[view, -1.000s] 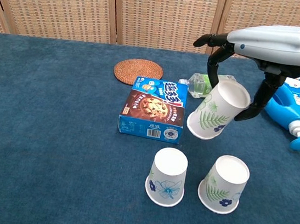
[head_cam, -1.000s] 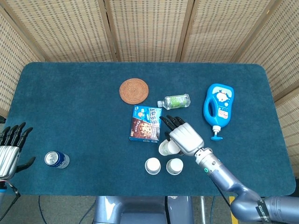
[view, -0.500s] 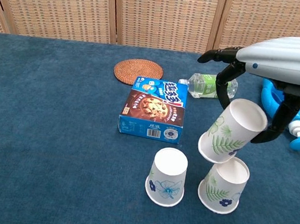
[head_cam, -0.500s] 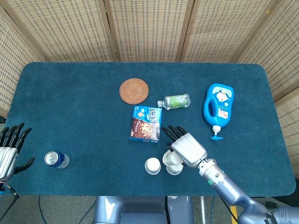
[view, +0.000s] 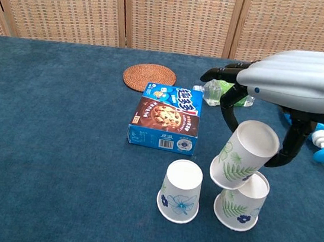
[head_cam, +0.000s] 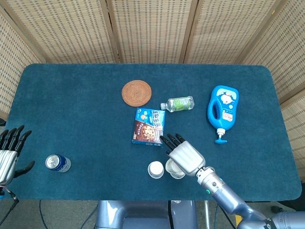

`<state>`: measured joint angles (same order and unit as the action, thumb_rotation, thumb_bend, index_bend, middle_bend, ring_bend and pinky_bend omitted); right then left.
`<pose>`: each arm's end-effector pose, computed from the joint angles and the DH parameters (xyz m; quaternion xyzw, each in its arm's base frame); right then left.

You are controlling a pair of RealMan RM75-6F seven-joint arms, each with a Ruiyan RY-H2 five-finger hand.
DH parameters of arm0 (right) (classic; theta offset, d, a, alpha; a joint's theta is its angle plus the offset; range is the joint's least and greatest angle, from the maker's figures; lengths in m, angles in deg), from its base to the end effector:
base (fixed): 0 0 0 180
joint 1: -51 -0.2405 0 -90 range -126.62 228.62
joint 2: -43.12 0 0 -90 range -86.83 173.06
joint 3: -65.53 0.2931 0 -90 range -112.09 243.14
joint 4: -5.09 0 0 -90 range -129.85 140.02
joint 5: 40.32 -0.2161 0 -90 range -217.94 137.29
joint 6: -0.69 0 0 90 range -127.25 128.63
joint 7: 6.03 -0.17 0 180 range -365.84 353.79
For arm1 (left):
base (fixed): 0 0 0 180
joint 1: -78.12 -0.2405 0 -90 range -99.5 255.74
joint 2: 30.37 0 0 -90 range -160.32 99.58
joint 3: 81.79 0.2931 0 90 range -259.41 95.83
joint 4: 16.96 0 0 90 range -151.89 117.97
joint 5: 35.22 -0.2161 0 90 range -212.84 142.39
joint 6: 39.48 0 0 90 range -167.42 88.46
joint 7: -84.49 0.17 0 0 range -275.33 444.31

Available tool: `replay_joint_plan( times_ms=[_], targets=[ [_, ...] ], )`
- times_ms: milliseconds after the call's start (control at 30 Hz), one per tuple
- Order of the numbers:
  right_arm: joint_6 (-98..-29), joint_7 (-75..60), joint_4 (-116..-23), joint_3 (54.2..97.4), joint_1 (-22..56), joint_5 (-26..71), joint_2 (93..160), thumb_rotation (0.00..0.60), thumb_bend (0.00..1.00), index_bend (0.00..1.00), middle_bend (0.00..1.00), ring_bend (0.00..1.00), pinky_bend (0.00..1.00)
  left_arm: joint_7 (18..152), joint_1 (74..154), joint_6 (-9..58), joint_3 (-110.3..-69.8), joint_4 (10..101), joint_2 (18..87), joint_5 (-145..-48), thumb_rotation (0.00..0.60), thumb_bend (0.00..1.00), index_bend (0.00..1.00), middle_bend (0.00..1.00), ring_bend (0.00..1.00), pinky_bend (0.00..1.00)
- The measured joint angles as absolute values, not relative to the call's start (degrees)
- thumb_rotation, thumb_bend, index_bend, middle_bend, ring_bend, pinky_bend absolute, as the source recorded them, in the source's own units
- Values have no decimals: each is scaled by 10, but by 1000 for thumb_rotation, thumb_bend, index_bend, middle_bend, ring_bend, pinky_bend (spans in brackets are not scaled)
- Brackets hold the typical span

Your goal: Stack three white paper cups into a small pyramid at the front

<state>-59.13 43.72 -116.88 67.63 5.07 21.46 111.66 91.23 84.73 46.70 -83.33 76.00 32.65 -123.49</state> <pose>-0.0971 -0.3017 0.0432 0.8533 -0.2077 0.2991 0.3733 -0.3338 0.2154 0.1720 -0.6346 -0.3311 -0.3673 0.5939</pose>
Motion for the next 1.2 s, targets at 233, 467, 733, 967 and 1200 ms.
replay_joint_plan(
  times_ms=[233, 467, 733, 967, 1200],
  targets=[
    [-603, 470, -1182, 676, 36, 186, 1130, 600, 141, 623, 85, 0, 176, 908, 847, 467, -834, 759, 325, -1235, 600, 244, 98, 0, 0, 0],
    [-613, 490, -1195, 678, 26, 169, 1132, 600, 141, 624, 85, 0, 176, 909, 847, 465, -834, 759, 326, -1236, 600, 244, 98, 0, 0, 0],
    [-625, 526, -1214, 671, 11, 133, 1134, 600, 142, 627, 85, 0, 177, 906, 847, 464, -836, 759, 324, -1234, 600, 244, 98, 0, 0, 0],
    [-639, 551, -1225, 661, -2, 116, 1147, 600, 142, 627, 85, 0, 177, 901, 846, 467, -836, 758, 322, -1235, 600, 244, 98, 0, 0, 0],
    [-648, 554, -1225, 659, -11, 109, 1156, 600, 142, 626, 84, 0, 177, 899, 845, 466, -837, 759, 321, -1234, 600, 244, 98, 0, 0, 0]
  ],
)
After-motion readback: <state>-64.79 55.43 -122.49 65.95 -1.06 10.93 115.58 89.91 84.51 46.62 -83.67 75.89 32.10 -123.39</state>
